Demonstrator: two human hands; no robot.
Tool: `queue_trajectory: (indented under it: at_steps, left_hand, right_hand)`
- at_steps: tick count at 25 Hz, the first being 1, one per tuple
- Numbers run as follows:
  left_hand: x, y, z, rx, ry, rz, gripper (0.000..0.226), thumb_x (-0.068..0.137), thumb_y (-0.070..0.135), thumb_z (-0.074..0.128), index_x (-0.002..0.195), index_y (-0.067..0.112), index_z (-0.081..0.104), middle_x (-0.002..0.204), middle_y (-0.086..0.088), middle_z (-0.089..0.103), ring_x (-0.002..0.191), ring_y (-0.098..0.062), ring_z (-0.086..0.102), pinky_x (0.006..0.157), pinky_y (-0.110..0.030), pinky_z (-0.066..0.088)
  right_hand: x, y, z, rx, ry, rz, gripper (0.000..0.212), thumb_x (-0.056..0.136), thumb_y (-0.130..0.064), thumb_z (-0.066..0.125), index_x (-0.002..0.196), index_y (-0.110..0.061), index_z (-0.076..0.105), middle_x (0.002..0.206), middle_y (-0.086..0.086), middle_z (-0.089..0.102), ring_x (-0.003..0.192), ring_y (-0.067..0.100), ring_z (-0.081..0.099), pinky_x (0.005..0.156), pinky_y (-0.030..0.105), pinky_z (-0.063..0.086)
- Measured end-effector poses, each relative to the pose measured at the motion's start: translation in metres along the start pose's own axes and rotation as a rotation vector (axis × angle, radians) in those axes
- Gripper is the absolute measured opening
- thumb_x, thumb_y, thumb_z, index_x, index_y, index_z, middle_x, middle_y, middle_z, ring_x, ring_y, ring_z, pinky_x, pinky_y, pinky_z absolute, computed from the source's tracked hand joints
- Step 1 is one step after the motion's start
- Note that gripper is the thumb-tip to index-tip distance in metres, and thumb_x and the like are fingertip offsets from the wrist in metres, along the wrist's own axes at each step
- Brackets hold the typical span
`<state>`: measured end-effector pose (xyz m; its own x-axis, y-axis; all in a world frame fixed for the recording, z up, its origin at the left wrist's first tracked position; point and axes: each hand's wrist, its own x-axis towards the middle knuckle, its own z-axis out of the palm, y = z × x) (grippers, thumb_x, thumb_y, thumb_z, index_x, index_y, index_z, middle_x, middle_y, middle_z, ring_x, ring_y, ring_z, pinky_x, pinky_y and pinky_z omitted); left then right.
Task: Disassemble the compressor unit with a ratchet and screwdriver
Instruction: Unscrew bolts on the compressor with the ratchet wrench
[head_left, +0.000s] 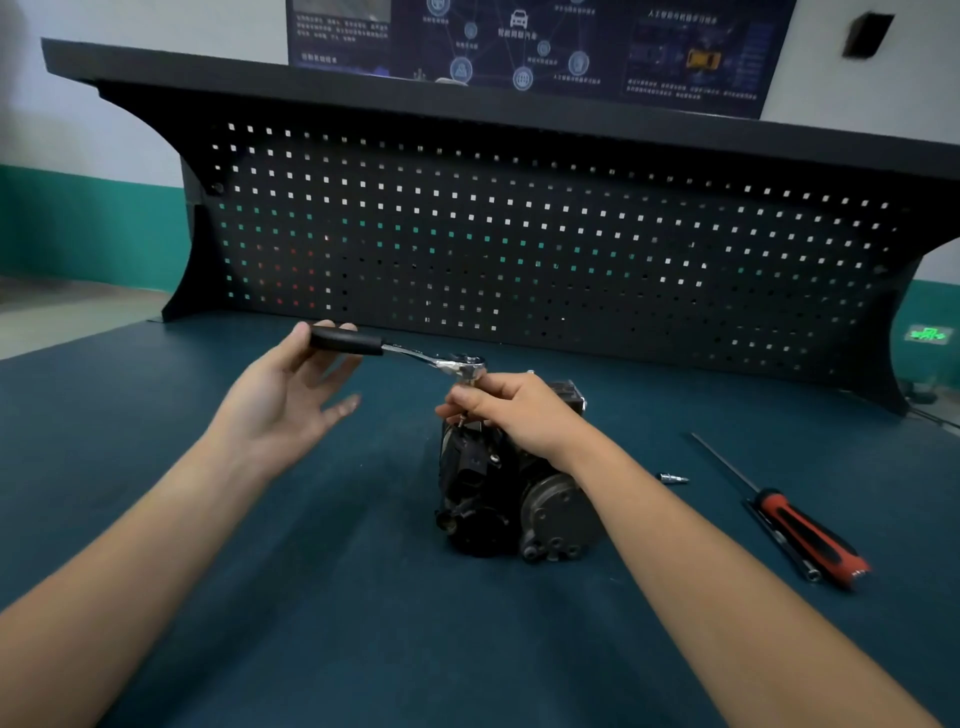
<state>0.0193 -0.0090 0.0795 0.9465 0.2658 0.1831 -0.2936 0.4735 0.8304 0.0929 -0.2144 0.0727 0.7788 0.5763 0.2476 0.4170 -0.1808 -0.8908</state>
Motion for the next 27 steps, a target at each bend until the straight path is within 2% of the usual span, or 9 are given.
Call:
queue_trajectory:
  at_steps: [3,6,9,11,12,16,20,24,27]
  left_hand:
    - [-0.024,-0.002,0.006,0.132,-0.016,0.293,0.013,0.091,0.029,0.055,0.085,0.027,0.066,0.097,0.011,0.072,0.099,-0.009,0.064,0.093,-0.039,0.044]
    - [-0.065,-0.018,0.01,0.548,-0.152,0.727,0.014,0.074,0.04,0.069,0.087,0.036,0.067,0.101,0.017,0.07,0.1,-0.004,0.062,0.093,-0.029,0.047]
    - [-0.087,-0.035,0.024,1.084,-0.259,1.172,0.022,0.075,0.044,0.068,0.089,0.029,0.059,0.1,0.019,0.067,0.105,-0.007,0.059,0.103,-0.049,0.035]
    - [-0.088,-0.038,0.028,1.243,-0.224,1.333,0.022,0.075,0.039,0.067,0.086,0.021,0.06,0.099,0.014,0.064,0.101,-0.008,0.058,0.101,-0.056,0.029]
    - [-0.087,-0.035,0.028,1.227,-0.206,1.313,0.022,0.075,0.039,0.066,0.087,0.022,0.059,0.1,0.015,0.064,0.101,-0.007,0.058,0.101,-0.057,0.029]
    - [-0.081,-0.023,0.014,1.01,-0.144,1.073,0.017,0.079,0.053,0.061,0.084,0.037,0.059,0.107,0.038,0.059,0.105,0.005,0.058,0.109,-0.045,0.032]
    - [-0.053,-0.01,-0.004,0.725,0.044,0.786,0.011,0.087,0.032,0.06,0.086,0.041,0.068,0.093,0.031,0.067,0.09,0.011,0.061,0.09,-0.018,0.045]
    - [0.002,-0.004,0.013,0.066,0.093,-0.004,0.025,0.1,0.035,0.036,0.086,0.029,0.056,0.094,0.014,0.064,0.093,-0.004,0.061,0.104,-0.053,0.03]
    - [0.011,-0.002,0.035,-0.05,0.14,0.008,0.023,0.101,0.035,0.034,0.086,0.027,0.049,0.097,0.011,0.065,0.092,-0.006,0.061,0.106,-0.052,0.03]
  right_hand:
    - [0.0,0.001,-0.002,0.006,0.004,0.001,0.015,0.093,-0.021,0.056,0.081,-0.022,0.065,0.088,-0.006,0.07,0.069,-0.009,0.062,0.061,0.001,0.04]
    - [-0.001,0.001,-0.001,0.017,-0.02,0.001,0.015,0.092,-0.021,0.056,0.081,-0.024,0.065,0.079,-0.014,0.071,0.076,-0.006,0.064,0.077,0.008,0.046]
    - [0.0,0.004,0.0,0.015,-0.023,-0.026,0.017,0.092,-0.011,0.054,0.082,-0.019,0.065,0.088,-0.004,0.07,0.083,0.005,0.063,0.083,0.015,0.048]
    - [0.0,0.004,0.001,0.002,-0.021,-0.025,0.017,0.092,-0.009,0.054,0.083,-0.018,0.065,0.096,0.01,0.069,0.086,0.012,0.061,0.085,0.021,0.049]
    - [0.0,0.004,0.001,0.0,-0.024,-0.03,0.015,0.093,-0.01,0.054,0.085,-0.017,0.065,0.097,0.011,0.071,0.087,0.01,0.061,0.085,0.021,0.049]
    - [0.0,0.002,0.002,-0.002,0.002,-0.044,0.009,0.091,-0.023,0.057,0.089,-0.029,0.064,0.079,-0.019,0.071,0.088,-0.005,0.063,0.089,0.017,0.046]
    - [0.0,0.001,0.002,-0.005,0.0,-0.023,0.011,0.092,-0.025,0.056,0.087,-0.027,0.065,0.084,-0.015,0.072,0.086,-0.009,0.062,0.083,0.006,0.044]
    - [-0.002,-0.004,0.002,-0.011,-0.017,0.004,0.011,0.094,-0.021,0.053,0.091,-0.022,0.064,0.096,-0.005,0.069,0.079,-0.016,0.059,0.074,-0.001,0.041]
    - [-0.002,-0.003,0.001,-0.03,0.011,0.017,0.016,0.095,-0.021,0.051,0.083,-0.022,0.061,0.103,0.005,0.069,0.076,-0.015,0.059,0.074,-0.001,0.041]
